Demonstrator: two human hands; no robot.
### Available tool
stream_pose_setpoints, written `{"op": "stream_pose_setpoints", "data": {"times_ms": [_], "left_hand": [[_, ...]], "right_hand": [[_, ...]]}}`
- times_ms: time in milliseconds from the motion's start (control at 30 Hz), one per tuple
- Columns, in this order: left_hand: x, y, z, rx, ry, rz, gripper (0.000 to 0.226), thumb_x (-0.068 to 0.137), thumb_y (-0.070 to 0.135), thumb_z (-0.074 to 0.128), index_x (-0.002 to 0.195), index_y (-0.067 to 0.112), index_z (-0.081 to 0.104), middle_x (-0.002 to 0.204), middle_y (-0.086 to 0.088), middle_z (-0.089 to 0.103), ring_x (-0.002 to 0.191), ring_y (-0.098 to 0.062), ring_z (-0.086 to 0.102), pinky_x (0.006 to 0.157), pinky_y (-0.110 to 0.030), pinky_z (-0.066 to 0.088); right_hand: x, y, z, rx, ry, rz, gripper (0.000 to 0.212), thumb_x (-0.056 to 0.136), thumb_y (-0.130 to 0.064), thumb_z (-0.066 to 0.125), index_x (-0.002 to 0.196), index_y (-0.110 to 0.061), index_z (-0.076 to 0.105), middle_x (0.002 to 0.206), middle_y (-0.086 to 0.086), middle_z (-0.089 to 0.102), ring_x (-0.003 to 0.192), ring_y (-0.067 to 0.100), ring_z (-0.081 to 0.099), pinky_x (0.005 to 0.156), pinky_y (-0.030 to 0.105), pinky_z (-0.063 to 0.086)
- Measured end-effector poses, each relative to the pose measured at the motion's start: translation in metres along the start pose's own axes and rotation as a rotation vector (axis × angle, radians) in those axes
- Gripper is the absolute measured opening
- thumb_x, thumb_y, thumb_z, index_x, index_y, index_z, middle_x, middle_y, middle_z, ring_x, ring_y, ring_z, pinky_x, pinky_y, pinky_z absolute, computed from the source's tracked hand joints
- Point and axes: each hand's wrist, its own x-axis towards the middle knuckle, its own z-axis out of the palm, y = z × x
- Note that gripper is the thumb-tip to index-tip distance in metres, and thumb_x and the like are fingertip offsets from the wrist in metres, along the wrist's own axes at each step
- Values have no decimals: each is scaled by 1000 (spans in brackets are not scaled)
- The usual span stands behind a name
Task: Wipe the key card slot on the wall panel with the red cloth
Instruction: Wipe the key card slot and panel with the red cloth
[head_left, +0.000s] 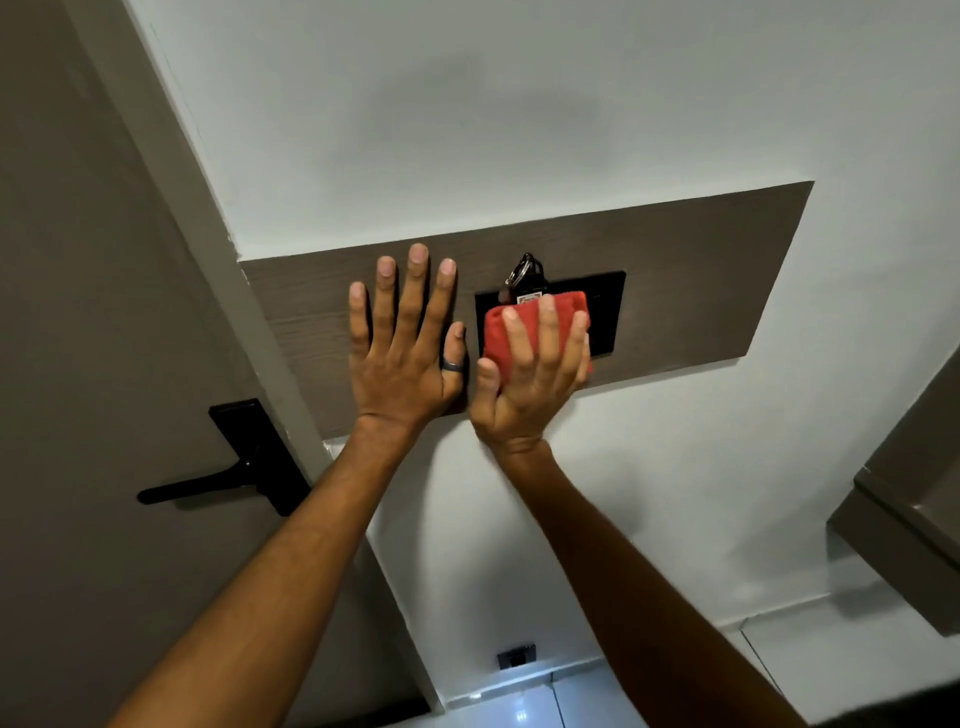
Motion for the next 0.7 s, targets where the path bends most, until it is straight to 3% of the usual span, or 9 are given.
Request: {"op": "stream_pose_setpoints", "data": {"times_ms": [100,233,267,367,400,533,633,700], "left_hand": [[-2,1,1,-5,9,4,61,107,38,42,163,19,27,166,-7,28,160,-25,2,130,-48,7],[-3,0,0,6,11,-10,60,106,38,43,162,19,31,164,-10,36,160,-25,2,129,-48,8],[-3,0,0,10,10,-10,60,106,38,43,162,19,32,164,-10,36,160,-25,2,129,-49,8],[-3,1,1,1,-1,-11,60,107,39,43,162,19,31,165,-9,35,160,-24,1,130,-48,7],[-3,2,2,1,4,-12,60,107,38,44,162,19,31,165,-9,36,160,-24,1,130,-48,6],[-2,-1,2,12,12,-15,60,107,38,43,163,19,31,163,-11,38,160,-24,0,130,-48,5],[-3,-1,2,23,6,-7,61,107,39,43,163,19,29,163,-10,38,160,-25,0,130,-48,4],[-4,-1,3,27,0,-12,61,107,39,43,163,18,29,164,-9,35,160,-25,0,129,-49,5]], "right_hand": [[0,25,-3,0,-57,-291,47,105,-49,36,146,-29,48,155,5,44,157,30,25,121,49,31],[10,7,-8,131,14,186,50,107,-47,31,141,-19,54,152,12,51,153,35,32,121,50,31],[5,1,-8,104,-4,127,49,107,-47,33,140,-19,56,152,11,52,152,37,34,121,51,31],[7,32,-7,-31,-86,-445,43,104,-46,42,138,-27,60,151,5,51,146,36,38,118,51,35],[11,41,-6,-26,-77,-456,43,103,-46,42,138,-28,59,150,4,52,146,35,38,116,51,36],[-3,6,0,39,-10,12,42,105,-46,37,140,-27,51,152,6,47,155,29,28,118,54,34],[-7,6,-2,97,-22,6,45,107,-45,32,142,-23,50,156,6,43,157,28,24,121,52,31],[7,11,-4,192,53,206,46,107,-40,32,139,-16,55,155,11,48,155,35,30,124,50,28]]}}
